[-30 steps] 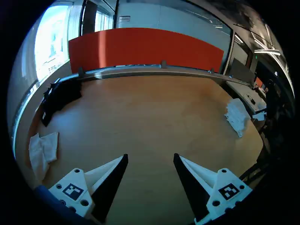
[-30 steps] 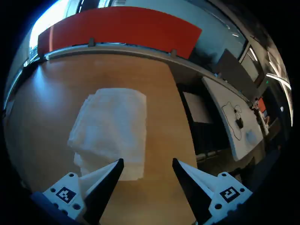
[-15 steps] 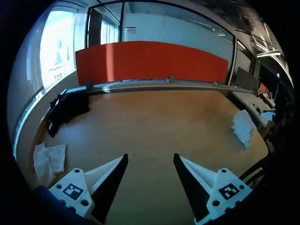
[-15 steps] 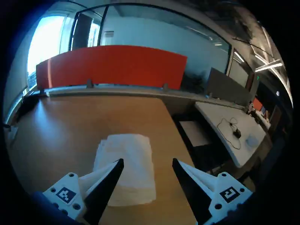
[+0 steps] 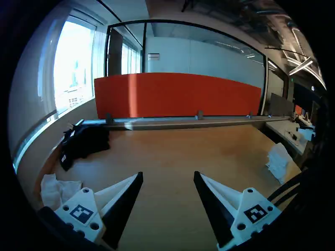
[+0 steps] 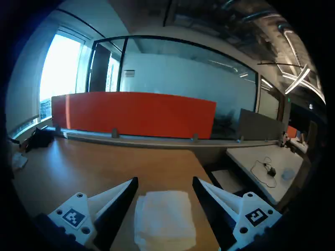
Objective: Fold towel
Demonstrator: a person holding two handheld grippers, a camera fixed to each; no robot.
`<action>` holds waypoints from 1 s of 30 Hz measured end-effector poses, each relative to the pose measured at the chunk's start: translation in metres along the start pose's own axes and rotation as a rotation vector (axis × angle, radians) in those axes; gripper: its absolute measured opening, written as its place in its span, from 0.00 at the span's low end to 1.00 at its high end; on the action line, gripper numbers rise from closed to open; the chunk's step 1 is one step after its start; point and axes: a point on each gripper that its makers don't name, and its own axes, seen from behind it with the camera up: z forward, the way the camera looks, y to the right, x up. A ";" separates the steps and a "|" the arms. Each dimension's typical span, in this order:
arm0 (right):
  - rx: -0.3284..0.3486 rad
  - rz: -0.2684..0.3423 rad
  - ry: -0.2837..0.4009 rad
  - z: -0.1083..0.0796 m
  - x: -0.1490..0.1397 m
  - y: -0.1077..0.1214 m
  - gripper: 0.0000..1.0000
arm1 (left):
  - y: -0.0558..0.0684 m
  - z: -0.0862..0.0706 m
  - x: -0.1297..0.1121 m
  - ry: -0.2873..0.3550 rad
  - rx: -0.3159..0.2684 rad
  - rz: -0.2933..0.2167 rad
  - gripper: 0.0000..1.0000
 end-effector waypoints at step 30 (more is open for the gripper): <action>0.092 0.012 0.215 0.013 0.087 -0.160 1.00 | -0.033 0.002 0.055 0.237 0.077 -0.015 0.89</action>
